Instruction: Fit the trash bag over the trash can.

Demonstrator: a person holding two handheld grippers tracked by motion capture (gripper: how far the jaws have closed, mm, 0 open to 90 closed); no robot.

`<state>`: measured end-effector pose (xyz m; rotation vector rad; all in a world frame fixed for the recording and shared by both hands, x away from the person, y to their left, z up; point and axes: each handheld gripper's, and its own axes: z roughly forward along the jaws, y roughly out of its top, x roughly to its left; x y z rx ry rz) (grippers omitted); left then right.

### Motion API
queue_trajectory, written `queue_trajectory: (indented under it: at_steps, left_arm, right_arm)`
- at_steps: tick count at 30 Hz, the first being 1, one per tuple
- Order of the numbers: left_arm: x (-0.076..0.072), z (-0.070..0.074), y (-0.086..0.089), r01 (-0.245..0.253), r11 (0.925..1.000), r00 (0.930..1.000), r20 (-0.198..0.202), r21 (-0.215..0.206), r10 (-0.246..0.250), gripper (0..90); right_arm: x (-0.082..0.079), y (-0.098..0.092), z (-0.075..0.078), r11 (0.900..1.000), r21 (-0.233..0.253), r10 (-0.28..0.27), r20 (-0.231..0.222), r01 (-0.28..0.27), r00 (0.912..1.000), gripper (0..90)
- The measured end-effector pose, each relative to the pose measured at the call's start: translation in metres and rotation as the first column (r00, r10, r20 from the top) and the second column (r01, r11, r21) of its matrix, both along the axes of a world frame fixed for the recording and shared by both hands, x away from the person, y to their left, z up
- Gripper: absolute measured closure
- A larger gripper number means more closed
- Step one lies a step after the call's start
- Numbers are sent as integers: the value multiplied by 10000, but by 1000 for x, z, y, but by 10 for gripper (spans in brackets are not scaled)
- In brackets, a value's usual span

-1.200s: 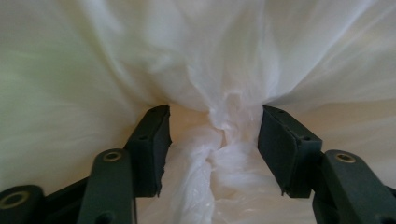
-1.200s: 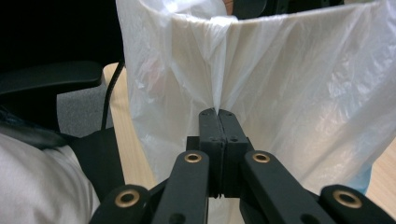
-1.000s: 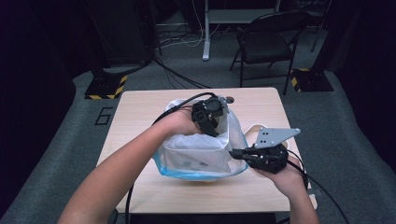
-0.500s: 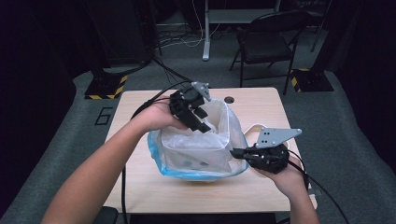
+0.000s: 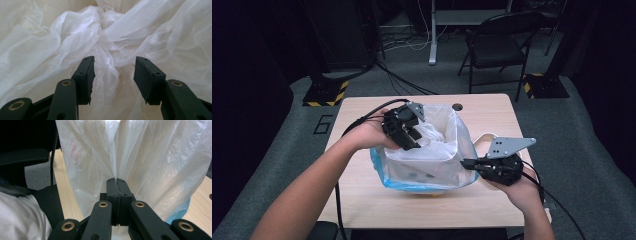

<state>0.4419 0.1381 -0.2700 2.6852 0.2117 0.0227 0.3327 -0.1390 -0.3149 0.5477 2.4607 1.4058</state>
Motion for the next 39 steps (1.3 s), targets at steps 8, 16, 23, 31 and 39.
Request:
queue_trajectory:
  at_steps: [8,16,23,31,39]
  left_arm:
    - [3,-2,0,-42,10000,9992,-409,57,45,500]
    - [-3,15,9,-310,9936,9995,78,-1084,320,411]
    - [-18,42,39,-364,9667,9945,861,-2533,600,416]
    - [-33,48,86,-1068,9196,9843,906,-3781,1515,425]
    - [-45,45,125,-1782,8671,9598,1120,-4651,2574,436]
  right_arm:
    - [4,-1,-5,9998,-144,93,-299,-97,9995,900]
    - [-4,-6,4,9990,384,228,-195,-220,9995,778]
    - [-6,-16,7,9974,722,-34,-81,40,10000,713]
    - [-7,-23,9,9954,847,-467,111,456,9988,677]
    - [-3,-23,3,9950,748,-664,32,660,9978,643]
